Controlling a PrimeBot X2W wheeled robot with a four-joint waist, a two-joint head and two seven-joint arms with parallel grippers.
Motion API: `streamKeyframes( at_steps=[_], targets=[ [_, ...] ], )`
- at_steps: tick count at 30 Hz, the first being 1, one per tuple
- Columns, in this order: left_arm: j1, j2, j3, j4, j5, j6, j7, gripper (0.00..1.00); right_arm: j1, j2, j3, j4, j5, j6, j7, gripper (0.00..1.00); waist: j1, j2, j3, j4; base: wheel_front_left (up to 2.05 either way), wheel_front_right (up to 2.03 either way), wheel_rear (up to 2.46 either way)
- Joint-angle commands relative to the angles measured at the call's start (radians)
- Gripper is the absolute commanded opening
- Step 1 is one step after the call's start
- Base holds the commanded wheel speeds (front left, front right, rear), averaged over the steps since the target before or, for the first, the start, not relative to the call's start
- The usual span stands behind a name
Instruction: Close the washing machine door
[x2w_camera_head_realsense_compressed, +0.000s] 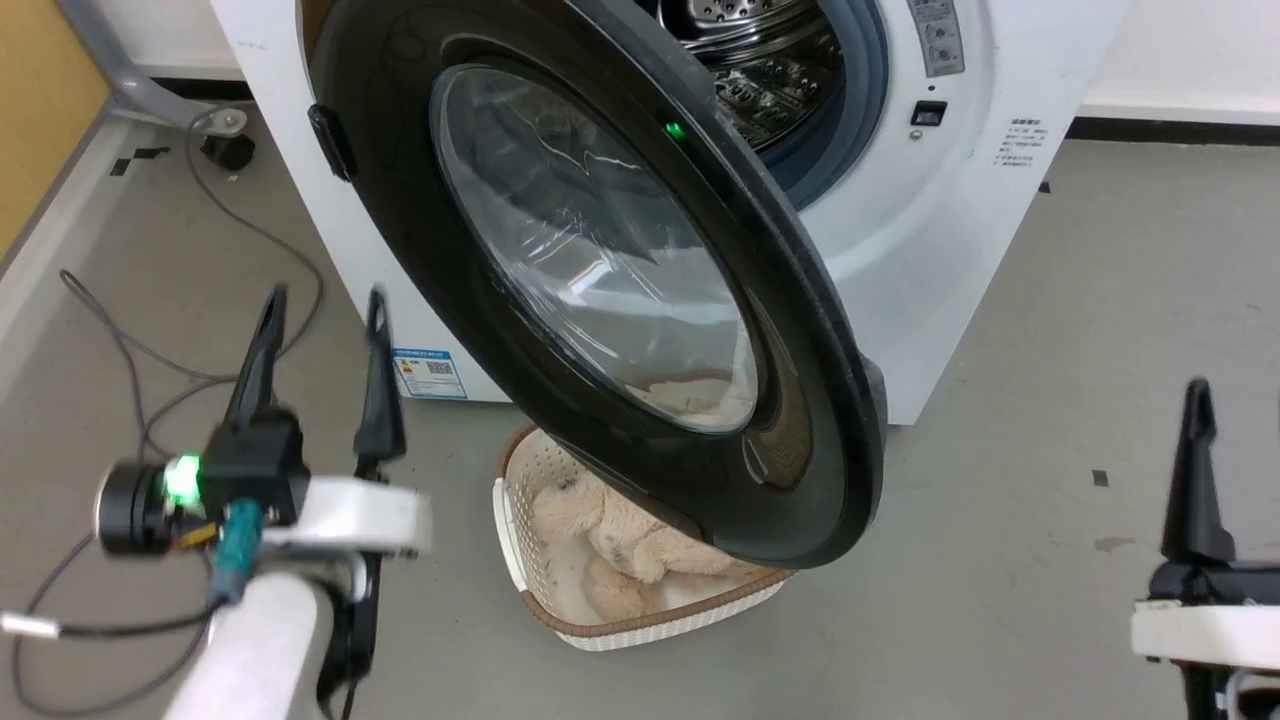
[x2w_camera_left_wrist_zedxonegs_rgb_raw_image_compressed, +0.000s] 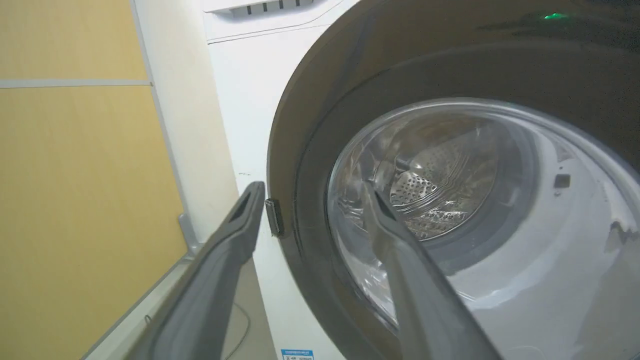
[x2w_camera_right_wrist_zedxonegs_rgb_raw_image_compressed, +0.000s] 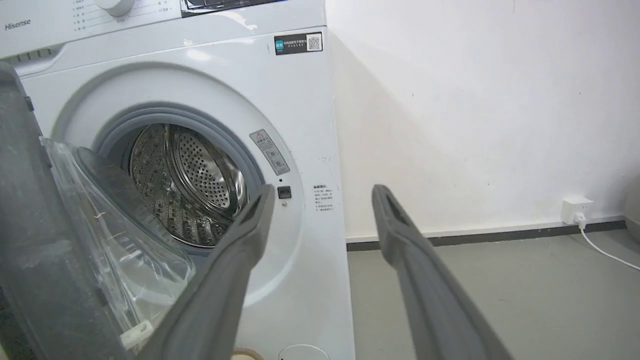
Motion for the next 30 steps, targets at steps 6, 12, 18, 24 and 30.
streamKeyframes(
  at_steps=[6,12,18,24,30],
  targets=[
    [0.147,-0.027,0.057,0.006,0.055,0.045,-0.005,1.00,-0.026,0.000,0.082,-0.115,-0.007,0.001,-0.004,1.00,0.0000,0.0000,-0.022,-0.001,0.00,0.00,0.00],
    [0.219,-0.060,0.101,0.009,0.065,0.016,-0.005,1.00,-0.048,0.000,0.190,-0.237,0.010,0.001,-0.004,0.00,0.0000,0.0000,-0.036,0.015,0.00,0.00,0.00],
    [0.242,-0.091,0.140,-0.002,0.086,-0.023,-0.005,1.00,-0.102,0.000,0.316,-0.350,0.031,0.001,-0.004,0.00,0.0000,0.0000,-0.040,0.034,0.00,0.00,0.00],
    [0.245,-0.119,0.172,-0.012,0.110,-0.057,-0.005,1.00,-0.129,-0.037,0.554,-0.379,-0.006,0.001,-0.004,0.00,0.0000,0.0000,-0.029,0.043,0.00,0.00,0.00],
    [0.241,-0.144,0.202,-0.020,0.133,-0.082,-0.005,1.00,-0.083,-0.081,0.680,-0.292,0.026,0.001,-0.004,0.00,0.0000,0.0000,-0.013,0.049,0.00,0.00,0.00]
  ],
)
